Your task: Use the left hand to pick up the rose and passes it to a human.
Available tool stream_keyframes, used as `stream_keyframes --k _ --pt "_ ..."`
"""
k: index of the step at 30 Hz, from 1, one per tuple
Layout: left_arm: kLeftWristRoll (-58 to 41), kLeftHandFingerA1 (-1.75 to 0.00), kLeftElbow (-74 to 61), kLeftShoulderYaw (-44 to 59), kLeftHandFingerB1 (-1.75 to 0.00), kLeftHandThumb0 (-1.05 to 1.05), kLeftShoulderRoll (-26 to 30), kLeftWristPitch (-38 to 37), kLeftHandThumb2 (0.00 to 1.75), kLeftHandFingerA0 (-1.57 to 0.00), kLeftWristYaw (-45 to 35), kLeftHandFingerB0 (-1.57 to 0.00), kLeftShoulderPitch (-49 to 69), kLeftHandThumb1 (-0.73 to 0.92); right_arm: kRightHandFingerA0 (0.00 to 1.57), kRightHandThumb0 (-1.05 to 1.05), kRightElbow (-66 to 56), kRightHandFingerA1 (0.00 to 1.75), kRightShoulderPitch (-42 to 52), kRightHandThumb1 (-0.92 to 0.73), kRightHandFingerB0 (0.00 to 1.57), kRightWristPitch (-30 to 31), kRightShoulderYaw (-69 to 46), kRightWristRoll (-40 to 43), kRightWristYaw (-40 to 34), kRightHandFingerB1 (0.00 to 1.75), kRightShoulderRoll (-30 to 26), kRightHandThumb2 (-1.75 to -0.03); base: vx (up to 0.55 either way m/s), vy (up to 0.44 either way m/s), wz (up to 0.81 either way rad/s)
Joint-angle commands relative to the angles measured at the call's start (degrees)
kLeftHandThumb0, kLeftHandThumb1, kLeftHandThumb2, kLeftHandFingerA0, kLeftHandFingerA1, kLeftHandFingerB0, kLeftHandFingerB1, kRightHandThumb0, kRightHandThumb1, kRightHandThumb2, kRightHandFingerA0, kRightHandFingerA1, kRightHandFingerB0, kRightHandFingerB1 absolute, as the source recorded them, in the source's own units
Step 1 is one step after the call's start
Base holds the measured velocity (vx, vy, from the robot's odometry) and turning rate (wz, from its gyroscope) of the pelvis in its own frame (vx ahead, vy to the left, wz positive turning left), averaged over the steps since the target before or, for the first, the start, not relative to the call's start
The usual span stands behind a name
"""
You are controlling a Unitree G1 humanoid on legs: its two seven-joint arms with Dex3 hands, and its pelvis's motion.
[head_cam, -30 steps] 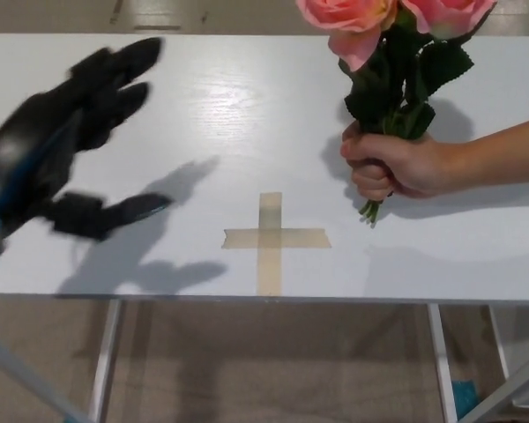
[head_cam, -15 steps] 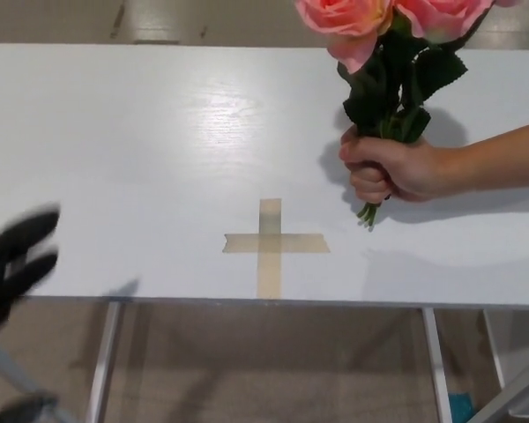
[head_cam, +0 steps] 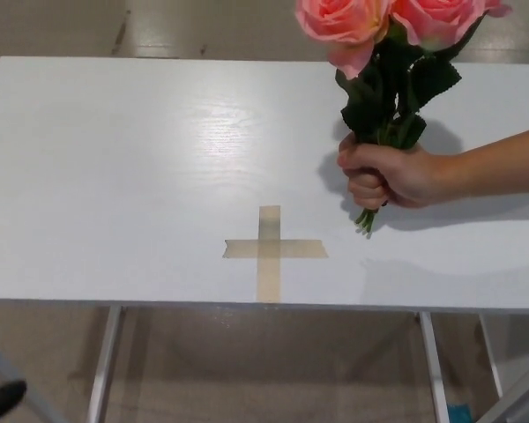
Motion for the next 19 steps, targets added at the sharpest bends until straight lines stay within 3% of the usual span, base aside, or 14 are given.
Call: stream_keyframes --k 1,2,6,7,8,11,12,14,15,16,17,19 --pt "17.66 -0.38 30.25 -5.68 -0.37 -0.42 0.01 -4.76 0.55 -0.54 28.26 -0.53 -11.60 0.48 0.48 -0.62 0.61 0.59 4.32 -0.62 0.05 -1.06 -0.23 -0.43 -2.90 0.28 0.35 -0.93 0.00 0.000 0.00" --pt "17.54 -0.38 31.30 -6.04 -0.37 -0.40 0.41 -4.22 0.55 -0.55 28.08 -0.52 -12.35 0.48 0.52 -0.56 0.64 0.48 4.29 -0.75 0.09 -0.97 -0.24 -0.42 -2.85 0.20 0.36 -0.65 0.00 0.000 0.00" --pt "17.28 -0.39 36.40 -7.51 -0.37 -0.40 1.72 -4.09 0.55 -0.55 28.60 -0.52 -14.87 0.48 0.52 -0.56 0.71 0.48 4.58 -0.75 0.08 -0.74 -0.18 -0.45 -2.72 0.19 0.37 -0.65 0.00 0.000 0.00" --pt "17.52 -0.51 42.78 -8.66 -0.47 -0.47 1.67 -1.24 0.71 -0.55 31.28 -0.42 -19.04 0.40 0.52 -0.57 0.77 0.49 5.30 -0.74 0.07 -0.56 0.02 -0.58 -2.60 0.18 0.54 -0.66 0.00 0.000 0.00" --pt "17.77 -0.55 47.81 -9.57 -0.47 -0.47 1.65 0.10 0.72 -0.62 33.45 -0.40 -22.17 0.40 0.52 -0.57 0.84 0.49 5.63 -0.74 0.07 -0.40 0.07 -0.60 -2.41 0.19 0.61 -0.66 0.00 0.000 0.00" --pt "18.69 -0.54 54.15 -11.63 -0.47 -0.51 1.96 0.29 0.75 -0.59 36.48 -0.40 -25.42 0.41 0.52 -0.56 0.87 0.49 5.66 -0.75 0.07 -0.25 -0.13 -0.36 -2.13 0.18 0.82 -0.66 0.00 0.000 0.00" --pt "19.07 -0.40 56.04 -12.35 -0.36 -0.50 2.03 0.17 0.57 -0.59 37.09 -0.46 -25.91 0.53 0.52 -0.56 0.85 0.48 5.68 -0.75 0.07 -0.23 -0.21 -0.25 -2.09 0.18 0.96 -0.65 0.00 0.000 0.00" --pt "18.81 -0.40 58.35 -13.05 -0.36 -0.50 2.19 -0.67 0.57 -0.59 37.44 -0.46 -26.40 0.53 0.52 -0.56 0.80 0.48 5.72 -0.75 0.07 -0.21 -0.24 -0.21 -2.08 0.18 1.04 -0.65 0.00 0.000 0.00" --pt "19.97 -0.37 60.17 -14.71 -0.34 -0.64 3.21 -1.70 0.60 -0.46 36.56 -0.43 -25.12 0.62 0.43 -0.59 0.70 0.59 5.76 -0.61 0.00 -0.30 -0.12 -0.24 -1.92 0.28 1.33 -0.96 0.00 0.000 0.00" --pt "20.35 -0.37 61.30 -15.60 -0.34 -0.64 3.69 -2.31 0.60 -0.46 36.29 -0.43 -24.72 0.62 0.43 -0.59 0.65 0.59 5.78 -0.61 0.00 -0.34 -0.07 -0.25 -1.85 0.28 1.45 -0.96 0.00 0.000 0.00" --pt "21.14 -0.36 62.70 -17.22 -0.34 -0.67 4.58 -2.53 0.63 -0.43 35.43 -0.40 -24.87 0.67 0.51 -0.58 0.61 0.46 5.56 -0.76 0.05 -0.36 -0.11 -0.24 -1.55 0.25 1.14 -0.62 0.00 0.000 0.00" --pt "20.83 -0.36 63.86 -17.97 -0.34 -0.67 4.71 -3.06 0.63 -0.43 35.71 -0.40 -25.23 0.67 0.51 -0.58 0.57 0.46 5.53 -0.76 0.05 -0.35 -0.09 -0.27 -1.49 0.25 1.00 -0.62 0.00 0.000 0.00"
